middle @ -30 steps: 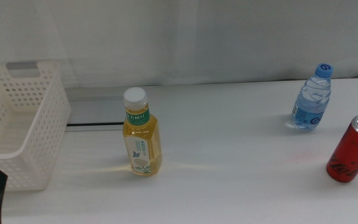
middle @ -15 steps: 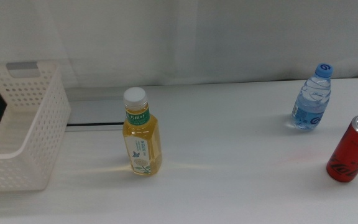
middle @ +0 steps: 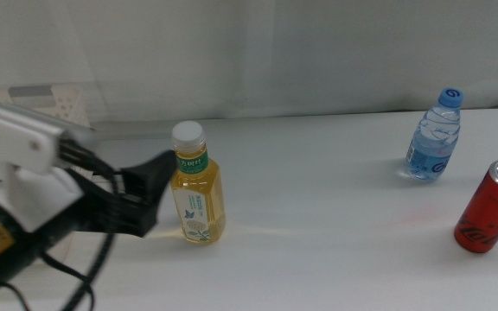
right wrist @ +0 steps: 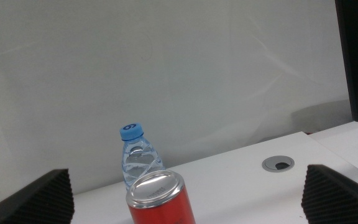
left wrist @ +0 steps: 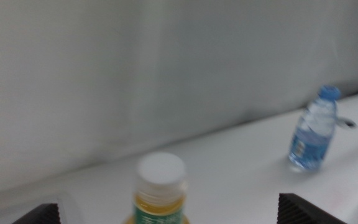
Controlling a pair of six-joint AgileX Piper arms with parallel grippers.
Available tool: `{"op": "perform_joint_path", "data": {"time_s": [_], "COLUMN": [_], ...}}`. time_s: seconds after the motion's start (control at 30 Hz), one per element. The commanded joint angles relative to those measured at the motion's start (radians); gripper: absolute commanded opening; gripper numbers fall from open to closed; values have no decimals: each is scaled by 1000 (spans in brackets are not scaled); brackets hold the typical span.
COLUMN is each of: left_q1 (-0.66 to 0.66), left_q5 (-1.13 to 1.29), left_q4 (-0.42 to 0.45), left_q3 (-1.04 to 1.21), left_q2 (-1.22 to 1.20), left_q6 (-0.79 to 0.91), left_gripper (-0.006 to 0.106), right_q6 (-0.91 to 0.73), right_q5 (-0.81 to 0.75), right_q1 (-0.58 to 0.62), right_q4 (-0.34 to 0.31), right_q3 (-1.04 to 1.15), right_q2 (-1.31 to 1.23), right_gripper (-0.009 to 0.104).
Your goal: Use arms to grab the bottles and put them into the dustbin to the left of the table.
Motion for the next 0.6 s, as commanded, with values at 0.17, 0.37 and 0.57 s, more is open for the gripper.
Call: {"op": "perform_joint_path", "data": {"time_s": [0.17,0.37,0.57], "left_q1": [-48,-48,-48], "left_q5": [-250,-432,-588], "left_q4": [-6,0,-59], "left_q3": [70,190,214], "left_q2": [166,312,484], "left_q6": [-21,24,22], "left_gripper": [91,91,91], "right_q6": [-4,-4,-4], "right_q5": [-7,-7,-7], "right_q1": [-6,-6,-6], "right_q4": [3,4,4], "right_q3": [39,39,39], "right_q2": [-2,-2,-2], "right_gripper": [103,103,103]}}
